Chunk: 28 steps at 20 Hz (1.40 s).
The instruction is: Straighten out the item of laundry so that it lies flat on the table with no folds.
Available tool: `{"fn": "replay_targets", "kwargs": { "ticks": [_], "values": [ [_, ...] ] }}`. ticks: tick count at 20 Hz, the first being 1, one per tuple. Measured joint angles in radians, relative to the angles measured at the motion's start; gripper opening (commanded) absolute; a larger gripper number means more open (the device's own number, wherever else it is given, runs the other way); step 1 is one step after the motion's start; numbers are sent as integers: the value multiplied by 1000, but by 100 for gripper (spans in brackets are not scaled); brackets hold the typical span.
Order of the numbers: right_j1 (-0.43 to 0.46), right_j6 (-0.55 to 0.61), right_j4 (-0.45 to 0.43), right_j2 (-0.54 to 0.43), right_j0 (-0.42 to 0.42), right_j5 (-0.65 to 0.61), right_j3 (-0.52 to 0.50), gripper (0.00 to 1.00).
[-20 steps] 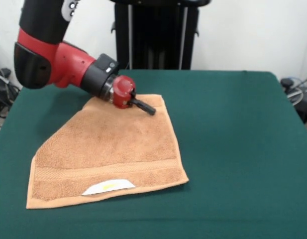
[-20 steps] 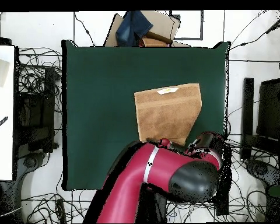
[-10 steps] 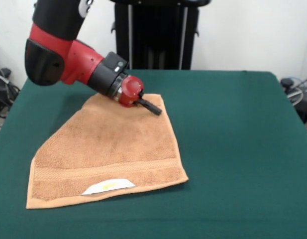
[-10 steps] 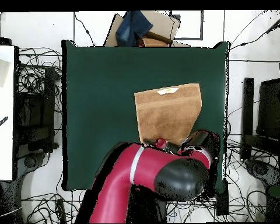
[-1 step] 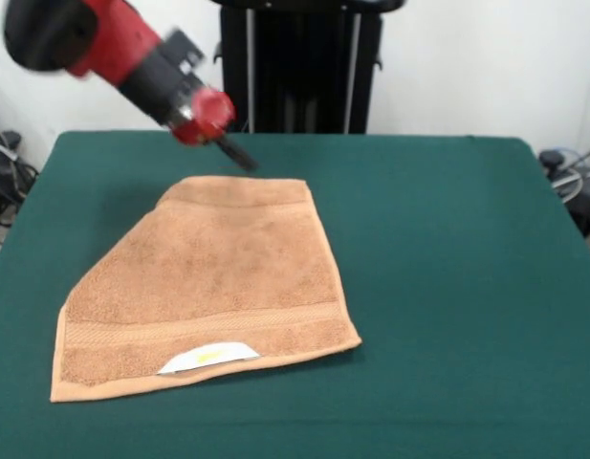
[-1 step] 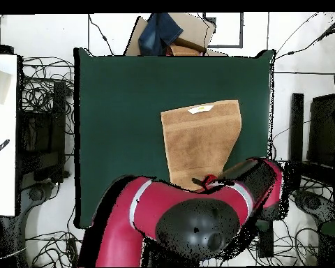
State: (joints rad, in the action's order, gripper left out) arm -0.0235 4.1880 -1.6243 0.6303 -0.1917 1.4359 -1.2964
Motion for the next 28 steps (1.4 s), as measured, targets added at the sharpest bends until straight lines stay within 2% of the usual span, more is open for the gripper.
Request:
{"fn": "replay_targets", "kwargs": {
  "ticks": [6,14,28],
  "values": [
    [-71,121,-109,119,-1,53,-5,0],
    [-89,199,-205,165,-47,177,-4,0],
    [-18,201,-233,165,-78,213,-1,0]
  ]
}}
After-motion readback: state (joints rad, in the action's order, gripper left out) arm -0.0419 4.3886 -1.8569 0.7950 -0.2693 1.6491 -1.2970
